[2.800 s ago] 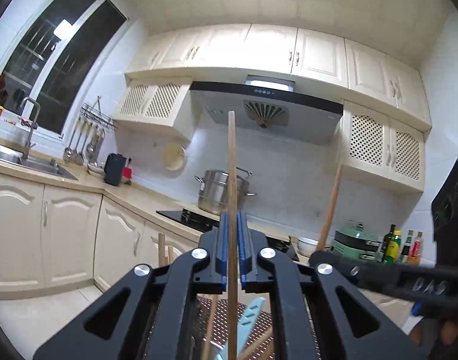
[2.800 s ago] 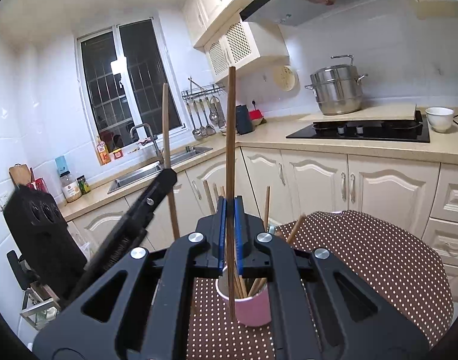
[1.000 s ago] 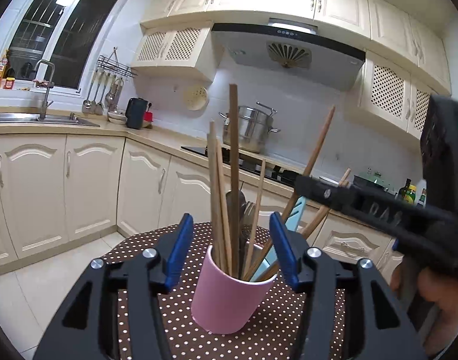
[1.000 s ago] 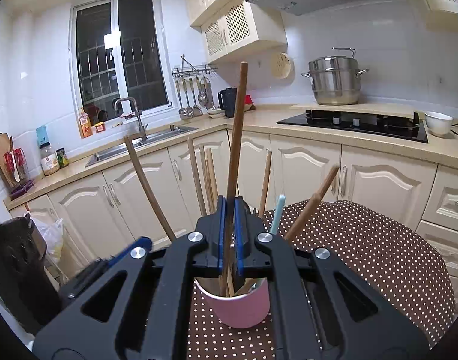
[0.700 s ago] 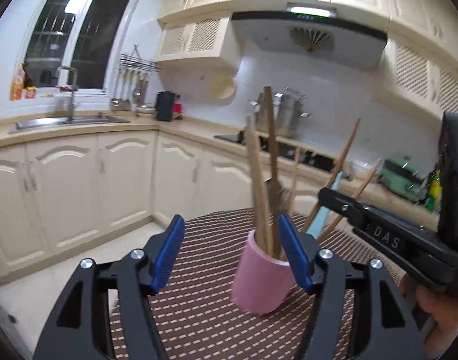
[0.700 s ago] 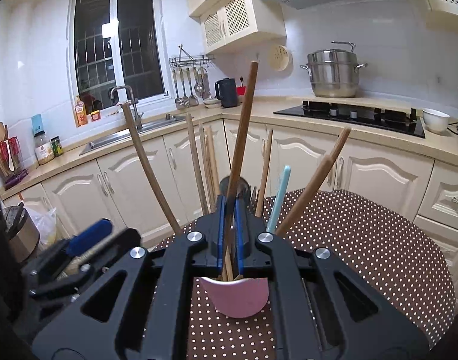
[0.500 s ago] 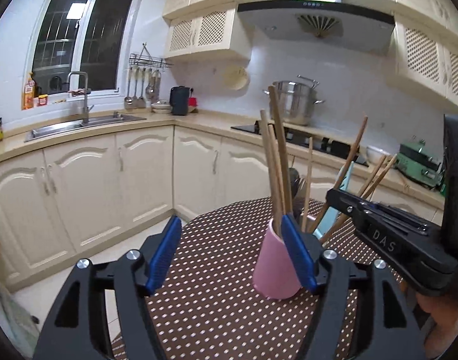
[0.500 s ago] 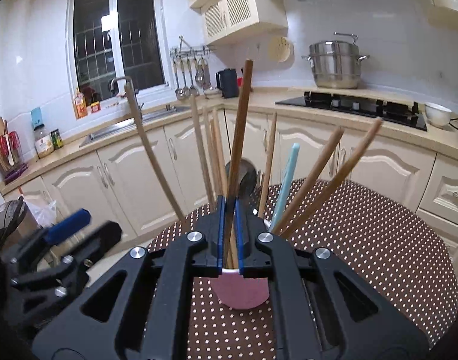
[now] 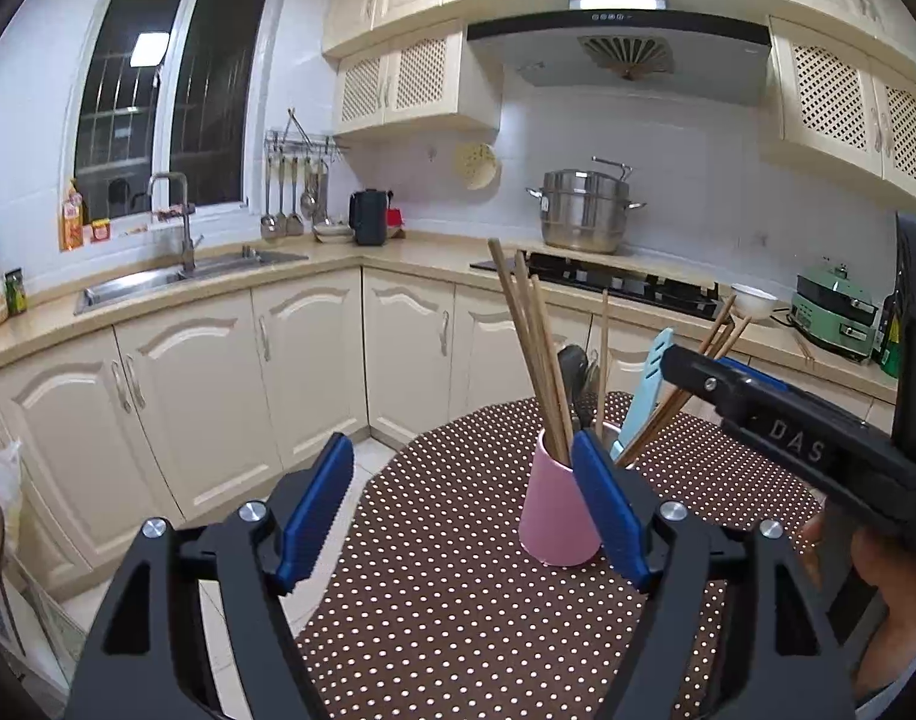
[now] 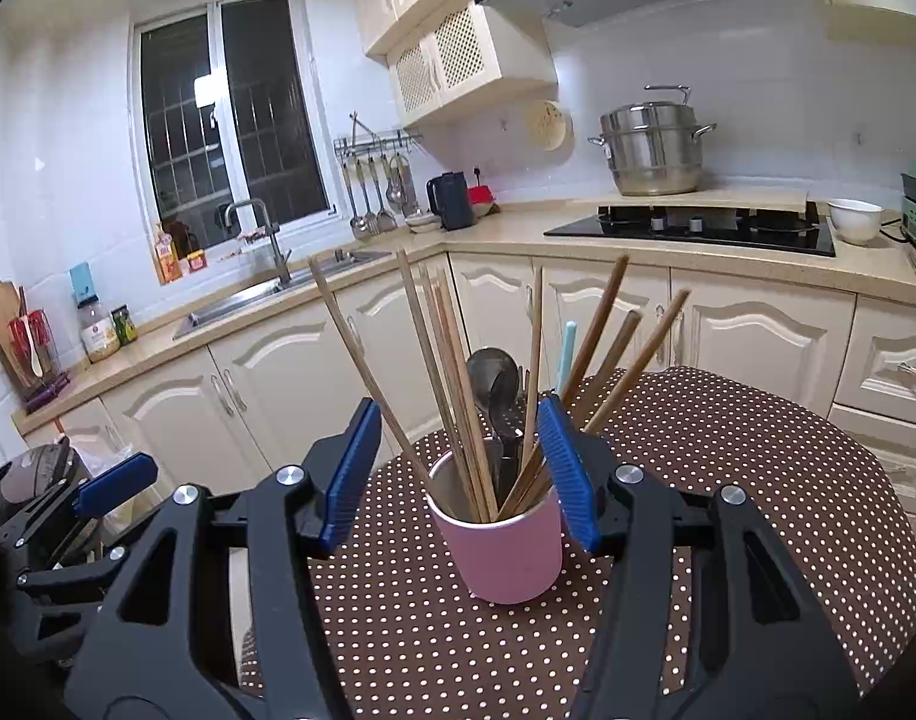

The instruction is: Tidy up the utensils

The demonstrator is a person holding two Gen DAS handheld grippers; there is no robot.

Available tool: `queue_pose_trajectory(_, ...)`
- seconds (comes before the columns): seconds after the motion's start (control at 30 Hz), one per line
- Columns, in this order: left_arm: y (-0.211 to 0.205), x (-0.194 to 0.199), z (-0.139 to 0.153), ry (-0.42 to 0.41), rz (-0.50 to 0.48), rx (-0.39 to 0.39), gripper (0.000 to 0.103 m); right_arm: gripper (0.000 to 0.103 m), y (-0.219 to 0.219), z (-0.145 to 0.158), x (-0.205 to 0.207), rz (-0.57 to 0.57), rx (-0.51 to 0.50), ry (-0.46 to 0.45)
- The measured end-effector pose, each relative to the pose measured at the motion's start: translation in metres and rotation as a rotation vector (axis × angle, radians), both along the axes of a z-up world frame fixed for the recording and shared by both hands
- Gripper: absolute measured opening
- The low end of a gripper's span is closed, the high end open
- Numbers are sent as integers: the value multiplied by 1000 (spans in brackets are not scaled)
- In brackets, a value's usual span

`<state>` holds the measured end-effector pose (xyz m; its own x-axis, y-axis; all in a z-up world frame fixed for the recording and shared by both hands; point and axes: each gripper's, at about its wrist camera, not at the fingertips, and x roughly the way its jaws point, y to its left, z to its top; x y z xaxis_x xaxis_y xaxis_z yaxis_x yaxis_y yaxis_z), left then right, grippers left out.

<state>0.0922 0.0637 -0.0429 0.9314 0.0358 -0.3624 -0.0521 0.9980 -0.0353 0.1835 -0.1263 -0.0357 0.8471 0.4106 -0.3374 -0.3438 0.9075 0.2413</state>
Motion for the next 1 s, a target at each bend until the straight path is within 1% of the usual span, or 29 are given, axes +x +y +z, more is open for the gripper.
queue_pose_trajectory(0.07, -2, -8, 5, -10, 0, 5, 74, 58, -5, 7, -9, -8, 12, -17)
queue_pose_trajectory(0.17, -6, -22, 13, -32, 0, 21, 76, 60, -11, 17, -26, -17, 24, -45)
queue_pose_trajectory(0.3, -15, -46, 27, -70, -12, 54, 77, 62, -21, 25, -50, -32, 39, -59)
queue_pose_trajectory(0.4, -20, -59, 34, -81, -12, 71, 78, 63, -27, 31, -70, -50, 35, -73)
queue_pose_trajectory(0.57, -24, -84, 48, -121, -8, 56, 80, 69, -34, 45, -109, -78, -3, -130)
queue_pose_trajectory(0.6, -25, -89, 50, -124, -16, 53, 81, 69, -34, 47, -115, -80, -10, -140)
queue_pose_trajectory(0.73, -32, -105, 57, -147, -36, 59, 82, 73, -36, 53, -141, -97, -41, -174)
queue_pose_trajectory(0.8, -35, -116, 61, -175, -48, 62, 83, 76, -35, 57, -156, -117, -62, -205)
queue_pose_trajectory(0.87, -37, -125, 64, -205, -54, 55, 84, 81, -34, 59, -167, -137, -84, -238)
queue_pose_trajectory(0.9, -37, -129, 66, -215, -54, 53, 86, 82, -34, 62, -173, -146, -94, -252)
queue_pose_trajectory(1.0, -39, -142, 70, -249, -65, 47, 89, 86, -35, 67, -187, -155, -96, -280)
